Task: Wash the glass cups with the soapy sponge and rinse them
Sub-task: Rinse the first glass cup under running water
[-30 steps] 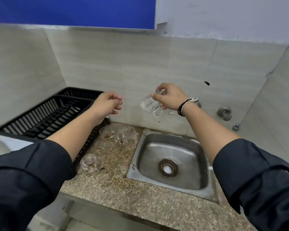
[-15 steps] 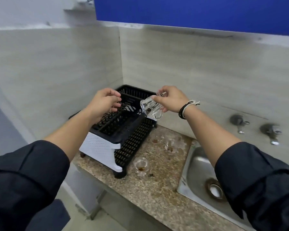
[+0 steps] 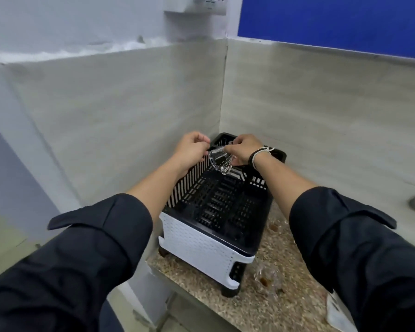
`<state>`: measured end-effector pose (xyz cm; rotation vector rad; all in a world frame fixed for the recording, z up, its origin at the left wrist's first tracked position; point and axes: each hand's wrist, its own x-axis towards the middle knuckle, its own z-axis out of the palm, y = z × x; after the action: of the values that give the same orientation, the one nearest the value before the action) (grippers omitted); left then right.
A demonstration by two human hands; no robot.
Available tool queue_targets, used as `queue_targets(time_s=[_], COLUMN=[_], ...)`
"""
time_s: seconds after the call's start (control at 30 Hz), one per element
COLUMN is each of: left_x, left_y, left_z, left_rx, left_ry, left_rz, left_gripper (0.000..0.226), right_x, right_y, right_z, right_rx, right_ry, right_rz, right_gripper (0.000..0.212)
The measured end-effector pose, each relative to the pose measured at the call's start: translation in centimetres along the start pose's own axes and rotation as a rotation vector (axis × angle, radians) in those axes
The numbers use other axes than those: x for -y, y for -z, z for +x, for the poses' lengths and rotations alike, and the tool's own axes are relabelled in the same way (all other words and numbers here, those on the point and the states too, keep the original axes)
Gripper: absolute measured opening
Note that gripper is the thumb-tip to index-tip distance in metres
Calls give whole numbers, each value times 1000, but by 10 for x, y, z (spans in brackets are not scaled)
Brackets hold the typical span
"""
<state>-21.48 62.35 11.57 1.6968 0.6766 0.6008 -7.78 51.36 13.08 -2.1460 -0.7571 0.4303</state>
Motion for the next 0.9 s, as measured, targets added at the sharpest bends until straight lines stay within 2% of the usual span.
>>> queue_targets(time_s=[0.13,0.27,0.4,0.53,0.63,0.77,0.9], left_x=[15,32,45,55,59,55,43], left_y=[-7,-11,-10,-9,-11,-14,-22], left_z=[30,51,66,79,85,86,83], left_rx=[27,-16,-51,-70,-60,-48,-10], left_ry=[17,27,5,-5,-5,-11,-13], left_rz=[10,29,36,13,9,-2,-50], left_gripper=[16,17,19,18,20,18,13], right_x=[3,0,-4,-17,-18,-14,-14], right_y=[-29,-55,-73,-86,-88,-70,-33], right_z=[32,64,85,92,94,95,87], right_rx=[29,15,9,57,106,186,100], right_ry=[-39,-46,-46,-94,-60,-81,-29], right_rz=[-133,-305,-452,-476,-516,-528,-356], right_gripper=[20,35,40,53,60,47,32])
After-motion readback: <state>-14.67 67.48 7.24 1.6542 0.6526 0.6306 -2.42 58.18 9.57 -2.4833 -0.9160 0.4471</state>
